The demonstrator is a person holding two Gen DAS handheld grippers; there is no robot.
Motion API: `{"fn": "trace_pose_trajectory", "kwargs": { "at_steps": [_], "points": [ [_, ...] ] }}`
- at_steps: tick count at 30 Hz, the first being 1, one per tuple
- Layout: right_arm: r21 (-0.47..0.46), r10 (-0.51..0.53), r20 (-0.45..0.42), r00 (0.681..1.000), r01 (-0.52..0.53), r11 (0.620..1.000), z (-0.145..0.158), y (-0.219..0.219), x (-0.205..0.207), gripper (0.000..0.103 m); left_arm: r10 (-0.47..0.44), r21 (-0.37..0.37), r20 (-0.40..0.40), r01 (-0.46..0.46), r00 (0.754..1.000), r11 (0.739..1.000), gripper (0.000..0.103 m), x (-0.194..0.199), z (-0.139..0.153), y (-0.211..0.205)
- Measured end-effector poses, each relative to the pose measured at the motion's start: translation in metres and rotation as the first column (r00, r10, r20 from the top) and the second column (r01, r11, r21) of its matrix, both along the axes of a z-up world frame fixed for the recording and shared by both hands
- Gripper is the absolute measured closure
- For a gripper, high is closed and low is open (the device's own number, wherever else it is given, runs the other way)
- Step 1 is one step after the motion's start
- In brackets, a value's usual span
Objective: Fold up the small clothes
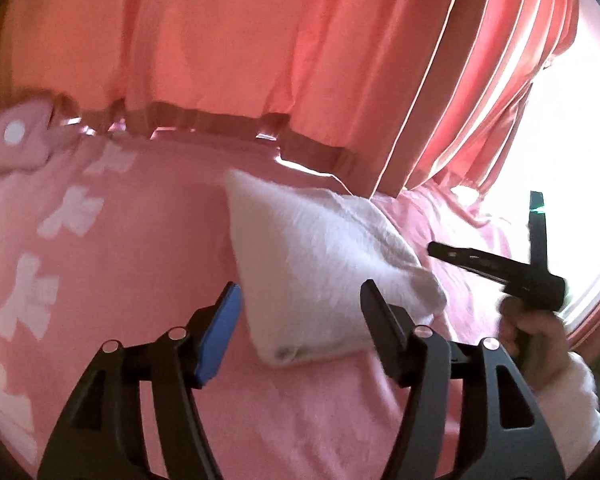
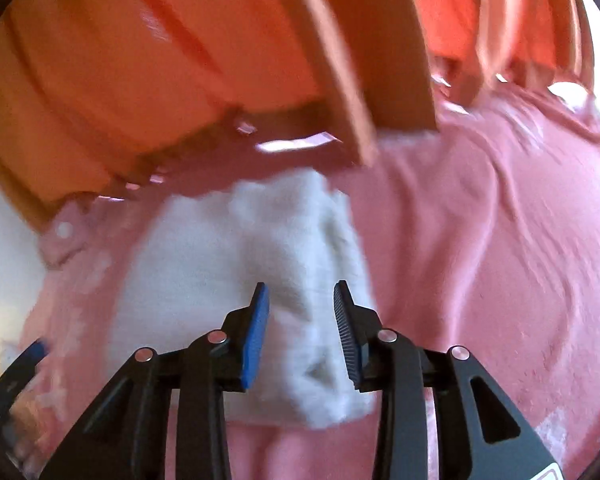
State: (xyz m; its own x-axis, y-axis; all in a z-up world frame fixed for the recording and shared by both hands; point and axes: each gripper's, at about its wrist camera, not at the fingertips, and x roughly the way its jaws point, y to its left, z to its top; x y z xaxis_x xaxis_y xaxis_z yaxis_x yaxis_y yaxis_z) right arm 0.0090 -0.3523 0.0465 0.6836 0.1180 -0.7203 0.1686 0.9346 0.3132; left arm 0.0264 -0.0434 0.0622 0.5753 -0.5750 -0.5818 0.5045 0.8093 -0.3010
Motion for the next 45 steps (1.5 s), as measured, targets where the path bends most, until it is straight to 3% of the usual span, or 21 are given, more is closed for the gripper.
{"fn": "trace_pose_trajectory", "kwargs": {
  "at_steps": [2,5,6,7,10,12,16,19,22,24,26,27,28,30,31,32,35,38,39,43,45],
  "points": [
    [-0.022,0.066,-0.026,0.997,-0.067,0.997,0.0,0.013,0.005,0.072,-0.012,0.064,-0.011,0.013,1.0,0.998,0.041,0.013,-0.006,-0.028],
    [-0.087,0.128,-0.257,0.958,-0.155,0.984,-0.059,0.027,0.02,0.075,-0.008,0.187,-0.083,0.023,0.996,0.982,0.041,0.027,-0.043,-0.067],
    [-0.063,0.146,-0.274,0.951,-0.169,0.984,-0.075,0.027,0.02,0.077,0.001,0.215,-0.096,0.02,0.995,0.977,0.038,0.028,-0.054,-0.076],
    [-0.05,0.152,-0.237,0.96,-0.168,0.984,-0.075,0.025,0.015,0.077,0.028,0.26,-0.06,-0.011,0.998,0.966,0.035,0.025,-0.064,-0.084],
    [-0.027,0.108,-0.201,0.974,-0.116,0.993,-0.052,0.015,0.005,0.078,0.025,0.353,0.062,-0.045,0.998,0.935,0.03,0.015,-0.067,-0.098],
    [-0.034,0.087,-0.159,0.983,-0.093,0.995,-0.04,0.01,-0.002,0.078,0.029,0.351,0.06,-0.049,0.998,0.935,0.028,0.016,-0.068,-0.097],
    [-0.012,0.092,-0.241,0.966,-0.098,0.995,-0.08,0.005,0.006,0.084,0.038,0.336,0.023,-0.044,0.999,0.941,0.021,0.023,-0.072,-0.094],
    [-0.022,0.065,-0.198,0.978,-0.07,0.997,-0.059,0.005,0.009,0.083,0.049,0.329,0.017,-0.052,0.999,0.943,0.021,0.023,-0.072,-0.091],
    [-0.017,0.012,-0.116,0.993,-0.014,1.0,-0.039,-0.001,0.022,0.076,0.058,0.322,0.004,-0.056,0.998,0.945,0.019,0.024,-0.074,-0.09],
    [-0.031,-0.039,-0.099,0.994,0.036,0.999,-0.036,-0.01,0.038,0.061,0.06,0.322,0.003,-0.058,0.998,0.945,0.018,0.023,-0.074,-0.089],
    [-0.001,-0.074,-0.118,0.99,0.074,0.997,-0.046,-0.019,0.063,0.048,0.062,0.322,-0.001,-0.058,0.998,0.945,0.017,0.024,-0.074,-0.09],
    [0.011,-0.079,-0.145,0.986,0.082,0.997,-0.054,-0.021,0.073,0.047,0.064,0.323,-0.003,-0.06,0.998,0.944,0.017,0.024,-0.075,-0.09],
    [0.022,-0.076,-0.182,0.98,0.082,0.996,-0.067,-0.023,0.084,0.048,0.067,0.323,-0.006,-0.061,0.998,0.944,0.016,0.025,-0.075,-0.09],
    [0.026,-0.055,-0.213,0.976,0.062,0.998,-0.081,-0.021,0.096,0.077,0.071,0.326,-0.008,-0.065,0.997,0.943,0.015,0.026,-0.076,-0.091],
    [0.016,-0.05,-0.194,0.98,0.054,0.998,-0.075,-0.017,0.096,0.087,0.07,0.331,-0.011,-0.062,0.997,0.942,0.015,0.026,-0.077,-0.091],
    [0.004,-0.052,-0.162,0.985,0.053,0.999,-0.064,-0.014,0.091,0.09,0.069,0.334,-0.013,-0.061,0.998,0.94,0.015,0.027,-0.076,-0.091],
    [0.04,-0.072,-0.052,0.996,0.074,0.996,-0.037,-0.017,0.071,0.091,0.074,0.331,-0.055,-0.052,0.996,0.942,0.015,0.029,-0.07,-0.088],
    [0.012,-0.067,-0.196,0.978,0.071,0.997,-0.076,-0.021,0.079,0.089,0.075,0.324,-0.128,-0.029,0.989,0.946,0.015,0.034,-0.067,-0.086],
    [-0.005,-0.066,-0.21,0.975,0.066,0.998,-0.089,-0.021,0.079,0.083,0.068,0.324,-0.146,-0.018,0.987,0.946,0.015,0.036,-0.067,-0.087],
    [0.061,-0.152,-0.142,0.978,0.162,0.985,-0.057,-0.026,0.05,0.08,0.07,0.304,-0.134,-0.026,0.988,0.952,0.015,0.033,-0.063,-0.079],
    [0.069,-0.166,-0.101,0.981,0.174,0.982,-0.04,-0.023,0.028,0.071,0.077,0.283,-0.106,-0.044,0.991,0.958,0.015,0.028,-0.062,-0.072]
  ]
}}
